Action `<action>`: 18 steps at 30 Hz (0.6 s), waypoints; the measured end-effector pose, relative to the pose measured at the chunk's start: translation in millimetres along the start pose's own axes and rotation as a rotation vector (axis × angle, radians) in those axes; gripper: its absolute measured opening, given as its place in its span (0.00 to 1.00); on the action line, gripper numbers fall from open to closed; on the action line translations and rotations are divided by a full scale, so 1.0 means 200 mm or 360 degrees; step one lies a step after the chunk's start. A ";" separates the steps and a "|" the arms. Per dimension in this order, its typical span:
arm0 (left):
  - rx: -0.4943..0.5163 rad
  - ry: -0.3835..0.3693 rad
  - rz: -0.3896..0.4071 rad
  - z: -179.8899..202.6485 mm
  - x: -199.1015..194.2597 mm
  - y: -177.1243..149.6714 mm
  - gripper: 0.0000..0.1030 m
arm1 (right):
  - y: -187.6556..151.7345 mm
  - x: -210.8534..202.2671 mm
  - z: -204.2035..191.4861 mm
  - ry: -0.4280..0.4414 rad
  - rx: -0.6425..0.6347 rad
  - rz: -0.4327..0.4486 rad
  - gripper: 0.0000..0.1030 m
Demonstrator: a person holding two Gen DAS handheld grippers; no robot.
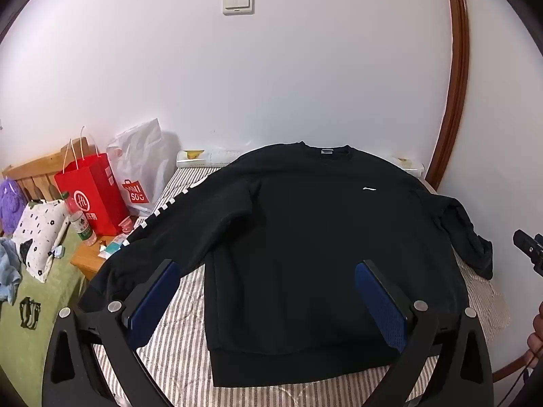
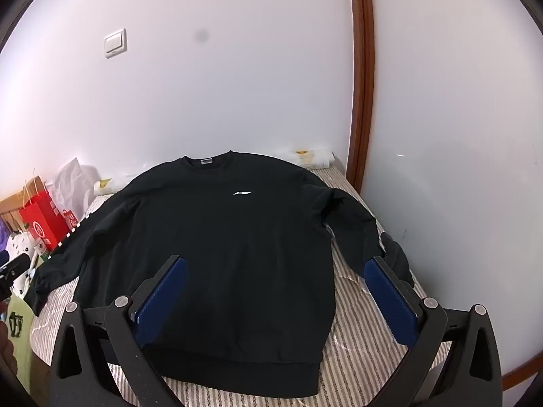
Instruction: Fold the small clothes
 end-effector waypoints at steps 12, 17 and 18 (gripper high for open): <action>0.0011 0.0018 -0.0025 0.00 0.03 0.00 1.00 | 0.00 -0.01 -0.04 -0.0010 -0.0042 0.0003 1.00; 0.0008 0.0032 0.0000 -0.02 0.01 -0.02 1.00 | 0.02 0.01 -0.07 0.0005 -0.0056 -0.0007 1.00; 0.0007 0.0032 0.0003 -0.03 0.01 -0.02 1.00 | 0.02 0.01 -0.08 0.0008 -0.0056 -0.0003 1.00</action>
Point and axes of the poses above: each gripper's, at about its wrist camera, not at the fingertips, and x roughly the way its jaws point, z to its right, y to its top, the point moved 6 cm from there along x, roughly the way its jaws point, and after that the axes turned 12 degrees about y, right-handed, at the moved point
